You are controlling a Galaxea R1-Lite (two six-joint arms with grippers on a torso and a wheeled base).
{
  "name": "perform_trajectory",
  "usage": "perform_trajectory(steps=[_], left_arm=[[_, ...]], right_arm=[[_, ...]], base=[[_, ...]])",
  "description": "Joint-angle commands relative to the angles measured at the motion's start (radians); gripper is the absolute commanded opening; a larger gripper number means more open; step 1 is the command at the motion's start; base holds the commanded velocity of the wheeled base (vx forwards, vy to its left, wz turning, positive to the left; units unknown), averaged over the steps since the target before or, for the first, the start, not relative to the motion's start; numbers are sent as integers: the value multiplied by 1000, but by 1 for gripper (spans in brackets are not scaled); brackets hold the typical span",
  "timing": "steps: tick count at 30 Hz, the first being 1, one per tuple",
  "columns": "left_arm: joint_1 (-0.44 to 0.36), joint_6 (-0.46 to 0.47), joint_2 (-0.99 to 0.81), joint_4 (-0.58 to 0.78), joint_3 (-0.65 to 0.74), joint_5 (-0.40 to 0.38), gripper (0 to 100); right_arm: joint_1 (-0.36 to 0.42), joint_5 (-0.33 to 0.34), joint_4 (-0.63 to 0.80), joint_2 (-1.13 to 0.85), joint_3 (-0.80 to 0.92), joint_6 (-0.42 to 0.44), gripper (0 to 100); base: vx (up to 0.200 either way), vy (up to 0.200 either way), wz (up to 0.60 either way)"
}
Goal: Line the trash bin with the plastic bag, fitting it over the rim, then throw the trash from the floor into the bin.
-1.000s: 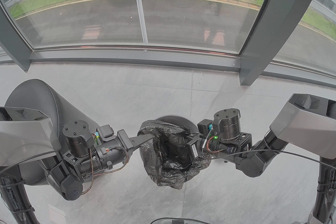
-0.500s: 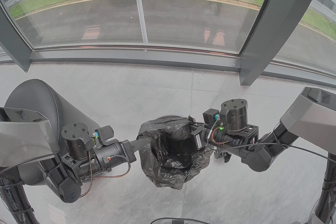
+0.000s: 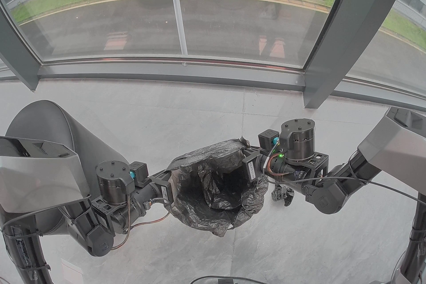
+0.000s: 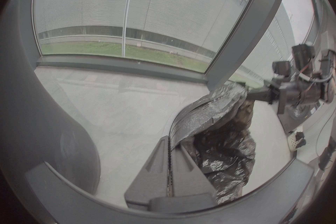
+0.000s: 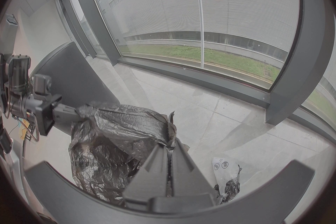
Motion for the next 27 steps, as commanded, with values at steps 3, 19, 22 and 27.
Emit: perform_trajectory(steps=[3,19,22,27], left_arm=[[-5,18,10,134,-136,44,0],[12,19,44,260,-306,43,0],[18,19,52,267,-323,43,0],[20,22,58,270,-329,44,0]], right_arm=[[-12,-5,2,26,-48,-1,0],[-78,-20,5,199,-247,0,0],[-79,-20,8,207,-272,3,0],[-79,-22,10,207,-275,11,0]], base=[[0,0,0],[0,0,0],[0,0,0],[0,0,0]])
